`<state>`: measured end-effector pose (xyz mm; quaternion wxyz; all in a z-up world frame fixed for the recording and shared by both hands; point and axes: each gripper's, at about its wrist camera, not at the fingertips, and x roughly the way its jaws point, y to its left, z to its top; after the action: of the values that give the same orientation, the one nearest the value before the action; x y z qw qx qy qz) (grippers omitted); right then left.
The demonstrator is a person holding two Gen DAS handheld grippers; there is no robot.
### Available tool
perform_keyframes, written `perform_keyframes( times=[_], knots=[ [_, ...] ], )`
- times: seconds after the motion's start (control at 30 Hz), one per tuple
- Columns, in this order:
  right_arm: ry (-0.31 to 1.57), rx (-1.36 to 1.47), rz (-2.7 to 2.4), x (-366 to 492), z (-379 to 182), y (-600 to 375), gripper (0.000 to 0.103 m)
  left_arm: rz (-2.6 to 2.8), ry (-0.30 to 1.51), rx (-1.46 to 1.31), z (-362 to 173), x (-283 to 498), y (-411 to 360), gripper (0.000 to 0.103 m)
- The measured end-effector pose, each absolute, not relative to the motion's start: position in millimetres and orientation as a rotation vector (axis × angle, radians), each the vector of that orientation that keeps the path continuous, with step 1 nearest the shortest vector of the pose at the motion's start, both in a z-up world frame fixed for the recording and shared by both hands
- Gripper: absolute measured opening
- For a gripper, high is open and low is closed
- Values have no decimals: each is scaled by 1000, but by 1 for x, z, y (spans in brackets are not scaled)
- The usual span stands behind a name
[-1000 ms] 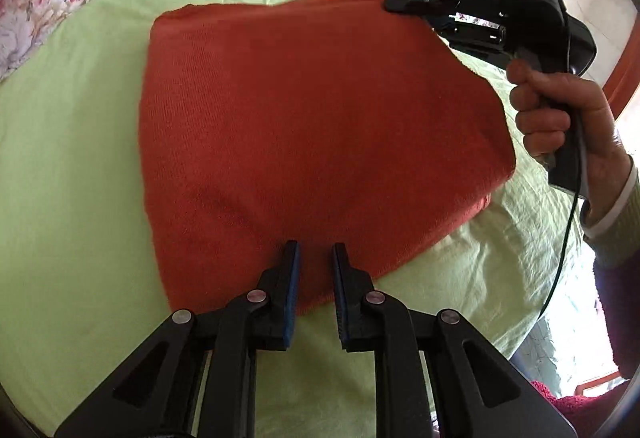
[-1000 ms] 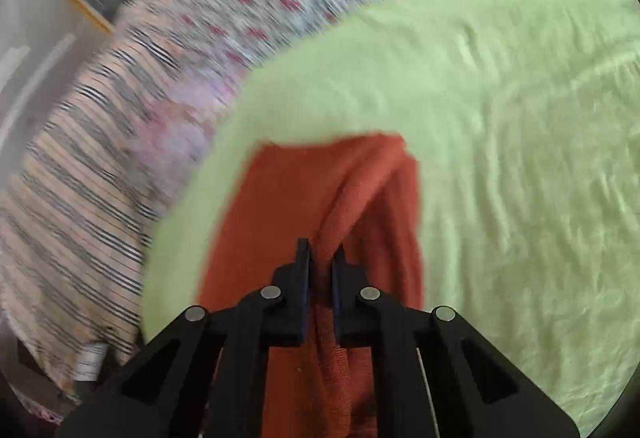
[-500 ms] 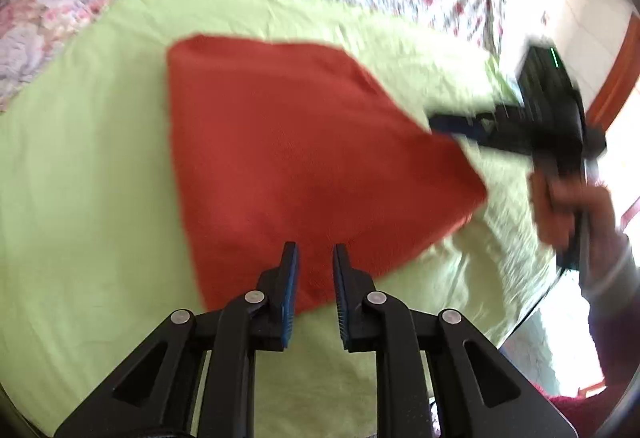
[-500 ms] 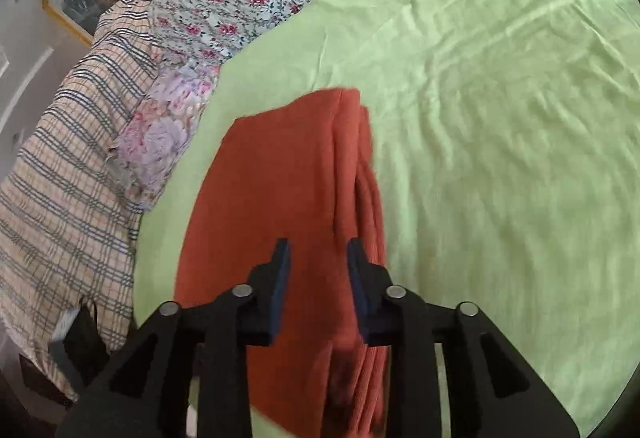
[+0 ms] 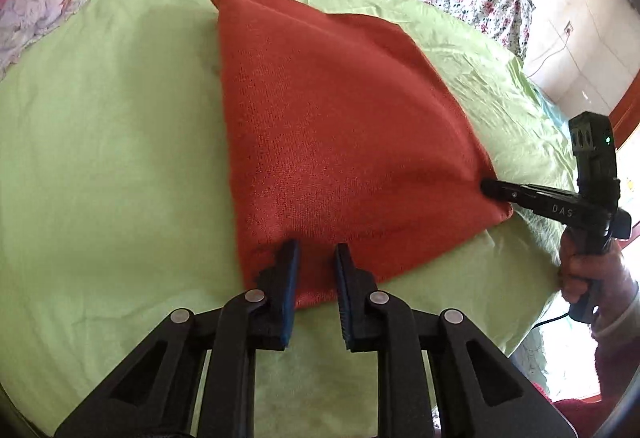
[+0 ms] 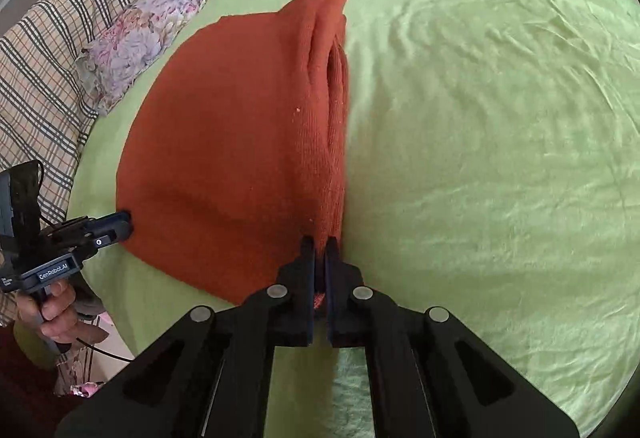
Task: Fold small clothes
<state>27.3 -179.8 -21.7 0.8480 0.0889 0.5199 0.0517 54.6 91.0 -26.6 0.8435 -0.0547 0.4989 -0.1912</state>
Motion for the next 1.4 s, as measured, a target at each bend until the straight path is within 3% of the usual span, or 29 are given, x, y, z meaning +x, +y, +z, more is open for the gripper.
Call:
perform_keyframes(
  times=[0.27,0.4,0.57,0.77,0.83,0.87,1.2,1.4],
  knots=[
    [1102,277,86,23,-12,-189,11,-404,1057,-133,-15,47,95,17],
    [973,307,77,29,25,-198,15,-405,994,-162,12,55,103,21],
    [910,285,164,92,45,-181,15,-399,961,-172,22,97,98,23],
    [1000,251,175,177,10,-160,15,-397,1028,-219,-4,129,95,22],
    [1049,235,109,192,-13,-171,9,-399,1023,-209,-10,129,94,22],
    [1052,261,113,193,-18,-177,0,-399,1019,-207,-12,128,94,22],
    [988,297,186,137,11,-164,4,-412,990,-228,4,97,97,26],
    [1057,196,104,96,-22,-161,0,-385,1055,-174,-19,85,87,23]
  ],
)
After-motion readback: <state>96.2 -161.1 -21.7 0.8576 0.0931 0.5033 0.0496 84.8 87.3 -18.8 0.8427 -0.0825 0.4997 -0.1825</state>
